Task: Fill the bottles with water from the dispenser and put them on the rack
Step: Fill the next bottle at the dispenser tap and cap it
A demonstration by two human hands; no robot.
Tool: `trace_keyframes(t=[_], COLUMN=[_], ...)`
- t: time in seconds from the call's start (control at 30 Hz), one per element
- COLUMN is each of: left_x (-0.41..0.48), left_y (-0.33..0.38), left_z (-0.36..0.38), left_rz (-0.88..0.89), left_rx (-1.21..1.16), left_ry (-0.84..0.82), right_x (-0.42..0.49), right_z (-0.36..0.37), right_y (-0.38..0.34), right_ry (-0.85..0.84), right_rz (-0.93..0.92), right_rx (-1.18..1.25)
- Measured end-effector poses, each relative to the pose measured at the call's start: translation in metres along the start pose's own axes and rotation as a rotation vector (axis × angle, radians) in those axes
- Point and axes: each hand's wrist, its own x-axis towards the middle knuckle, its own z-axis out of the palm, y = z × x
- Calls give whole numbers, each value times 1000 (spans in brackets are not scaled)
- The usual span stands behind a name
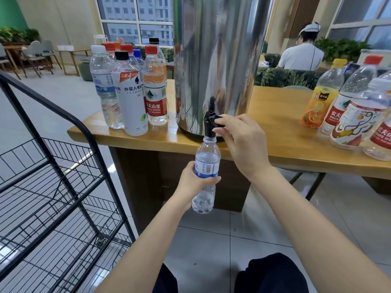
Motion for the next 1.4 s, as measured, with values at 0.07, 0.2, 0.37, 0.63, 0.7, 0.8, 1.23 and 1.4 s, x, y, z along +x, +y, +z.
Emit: trace_keyframes(t=[0.07,0.2,0.37,0.63,0.7,0.8,1.23,1.4], left_x=[0,1,1,0,-1,-1,-1,-1], left_y=[0,0,0,0,0,0,0,0], left_z=[0,1,1,1,1,0,0,-1], left_rz=[3,4,8,0,0,-1,-11,-9], left_rx=[-4,9,3,-11,-14,-18,-30,-30], left_ry=[0,4,0,0,0,-2,-9,-9], right_x=[0,1,0,0,0,0,1,0], right_z=[0,-1,-1,-2,-2,-2,-3,-3], right_y=[-1,-1,-2,-4,-4,-5,-6,-6], right_ry=[-3,-7,-12,-10,-14,-21,-34,-41], right_rz=[2,8,10,35,41,47,61,65], right_rx=[1,9,20,47,46,50,52,55])
